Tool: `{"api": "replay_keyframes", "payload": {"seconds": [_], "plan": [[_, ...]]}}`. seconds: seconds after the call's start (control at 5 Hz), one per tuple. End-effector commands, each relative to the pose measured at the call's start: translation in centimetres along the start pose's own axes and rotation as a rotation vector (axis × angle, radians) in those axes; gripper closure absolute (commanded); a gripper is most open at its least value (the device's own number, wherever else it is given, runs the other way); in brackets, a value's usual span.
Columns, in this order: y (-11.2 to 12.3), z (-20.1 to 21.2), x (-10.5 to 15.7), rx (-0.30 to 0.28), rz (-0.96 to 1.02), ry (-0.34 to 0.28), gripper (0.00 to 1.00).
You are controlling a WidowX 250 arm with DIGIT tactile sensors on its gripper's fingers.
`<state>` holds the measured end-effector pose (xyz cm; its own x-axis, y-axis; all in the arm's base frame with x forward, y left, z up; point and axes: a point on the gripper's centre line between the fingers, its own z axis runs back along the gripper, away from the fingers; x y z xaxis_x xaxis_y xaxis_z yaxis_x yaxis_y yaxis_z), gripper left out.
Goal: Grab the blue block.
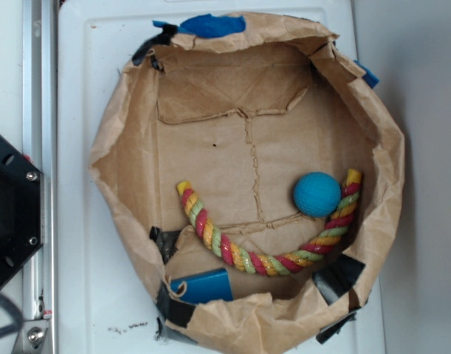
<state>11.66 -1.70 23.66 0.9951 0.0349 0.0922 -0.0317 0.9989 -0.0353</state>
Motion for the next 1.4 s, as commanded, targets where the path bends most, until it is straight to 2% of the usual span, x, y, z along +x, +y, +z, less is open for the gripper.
{"api": "replay_keyframes", "payload": {"seconds": [0.0, 0.2, 0.4, 0.6, 0.8, 1.0, 1.2], "plan": [[0.0, 0.0, 0.0, 0.000, 0.000, 0.000, 0.00], [-0.6, -0.1, 3.5, -0.039, 0.042, 0.012, 0.00], [-0.3, -1.0, 6.9, -0.049, 0.157, 0.003, 0.00], [-0.3, -2.2, 9.8, -0.074, 0.327, -0.048, 0.00], [-0.1, -4.0, 10.9, -0.119, 0.502, -0.042, 0.00], [0.3, -5.9, 11.7, -0.168, 0.543, -0.051, 0.00], [0.3, -5.9, 11.7, -0.168, 0.543, -0.051, 0.00]]}}
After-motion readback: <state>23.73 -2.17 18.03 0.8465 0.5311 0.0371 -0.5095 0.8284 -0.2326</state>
